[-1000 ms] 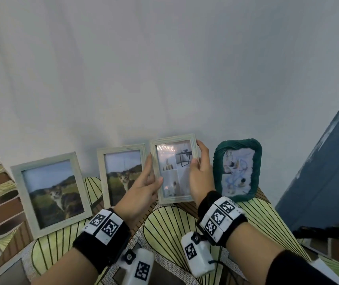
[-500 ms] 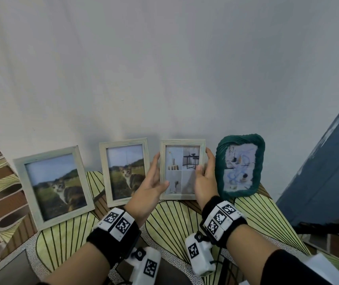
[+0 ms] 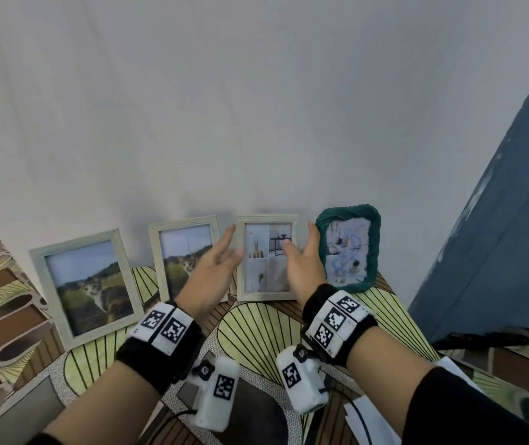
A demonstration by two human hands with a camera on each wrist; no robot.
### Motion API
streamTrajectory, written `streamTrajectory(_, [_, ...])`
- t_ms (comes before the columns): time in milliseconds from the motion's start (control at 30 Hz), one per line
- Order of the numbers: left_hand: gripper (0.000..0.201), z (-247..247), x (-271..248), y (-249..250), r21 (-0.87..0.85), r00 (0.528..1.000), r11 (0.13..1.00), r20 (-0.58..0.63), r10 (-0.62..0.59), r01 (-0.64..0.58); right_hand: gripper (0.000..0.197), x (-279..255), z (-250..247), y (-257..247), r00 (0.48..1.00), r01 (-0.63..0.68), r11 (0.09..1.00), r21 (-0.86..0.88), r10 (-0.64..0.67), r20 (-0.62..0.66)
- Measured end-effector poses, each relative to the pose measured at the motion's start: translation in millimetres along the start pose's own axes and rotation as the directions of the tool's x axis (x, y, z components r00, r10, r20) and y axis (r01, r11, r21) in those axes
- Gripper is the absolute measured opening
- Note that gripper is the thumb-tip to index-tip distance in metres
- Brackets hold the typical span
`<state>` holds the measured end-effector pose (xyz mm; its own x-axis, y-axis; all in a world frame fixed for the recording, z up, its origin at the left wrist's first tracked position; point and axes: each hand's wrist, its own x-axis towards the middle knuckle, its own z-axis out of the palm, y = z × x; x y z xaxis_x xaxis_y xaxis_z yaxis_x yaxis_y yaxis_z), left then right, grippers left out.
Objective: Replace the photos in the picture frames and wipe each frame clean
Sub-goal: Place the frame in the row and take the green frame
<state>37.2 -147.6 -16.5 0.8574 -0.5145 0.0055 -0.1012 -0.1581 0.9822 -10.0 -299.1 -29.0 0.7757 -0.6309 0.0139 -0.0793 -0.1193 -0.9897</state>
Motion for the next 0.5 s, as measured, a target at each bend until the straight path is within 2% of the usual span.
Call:
streamTrajectory(133, [0.041, -2, -7, 30, -0.148, 0.994, 0.987, -0.095, 0.054, -0.068, 0.044, -21, -12, -31, 0.994, -0.022, 0.999, 0.028, 0.019, 0.105])
streamTrajectory(267, [0.031, 8, -14, 52, -0.122, 0.991, 0.987, -0.101, 0.092, -0.104, 0.027, -36, -41, -58, 0.989, 0.066, 0.998, 0.021, -0.069, 0.128])
streamTrajectory(367, [0.030, 23, -17, 60, -0.075, 0.990, 0.988, -0.063, 0.129, -0.133, 0.023, -37, -73, -67, 0.991, 0.097, 0.995, -0.002, -0.096, 0.095])
streamTrajectory(500, [0.035, 50, -9, 62, -0.033, 0.987, 0.987, -0.033, 0.158, -0.159, 0.011, -27, -116, -57, 0.992, 0.118, 0.993, 0.008, -0.118, -0.042])
